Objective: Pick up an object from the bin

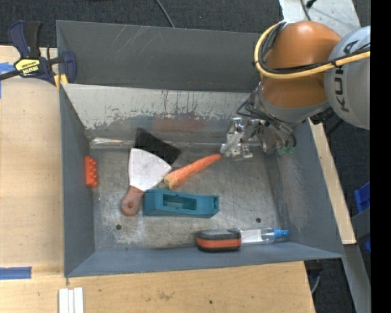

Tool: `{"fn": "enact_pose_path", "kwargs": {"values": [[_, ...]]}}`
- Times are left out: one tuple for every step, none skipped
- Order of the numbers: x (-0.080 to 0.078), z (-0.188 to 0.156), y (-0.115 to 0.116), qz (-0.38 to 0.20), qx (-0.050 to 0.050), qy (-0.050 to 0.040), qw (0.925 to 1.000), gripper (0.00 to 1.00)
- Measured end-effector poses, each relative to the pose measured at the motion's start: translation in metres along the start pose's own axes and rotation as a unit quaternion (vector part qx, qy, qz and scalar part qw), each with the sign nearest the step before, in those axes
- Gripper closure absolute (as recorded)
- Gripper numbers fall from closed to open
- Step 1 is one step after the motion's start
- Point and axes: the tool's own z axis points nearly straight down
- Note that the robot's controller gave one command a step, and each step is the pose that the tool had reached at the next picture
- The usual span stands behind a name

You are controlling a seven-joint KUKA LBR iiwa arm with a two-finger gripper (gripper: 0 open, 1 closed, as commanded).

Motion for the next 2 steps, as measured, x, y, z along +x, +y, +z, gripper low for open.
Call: {"fn": "enact_pose_path", "kwargs": {"values": [[0.0, 0.0, -0.0002, 0.0, 0.0, 0.0, 1.0, 0.0], [0.0, 0.0, -0.0002, 0.0, 0.0, 0.0, 1.0, 0.0]]}}
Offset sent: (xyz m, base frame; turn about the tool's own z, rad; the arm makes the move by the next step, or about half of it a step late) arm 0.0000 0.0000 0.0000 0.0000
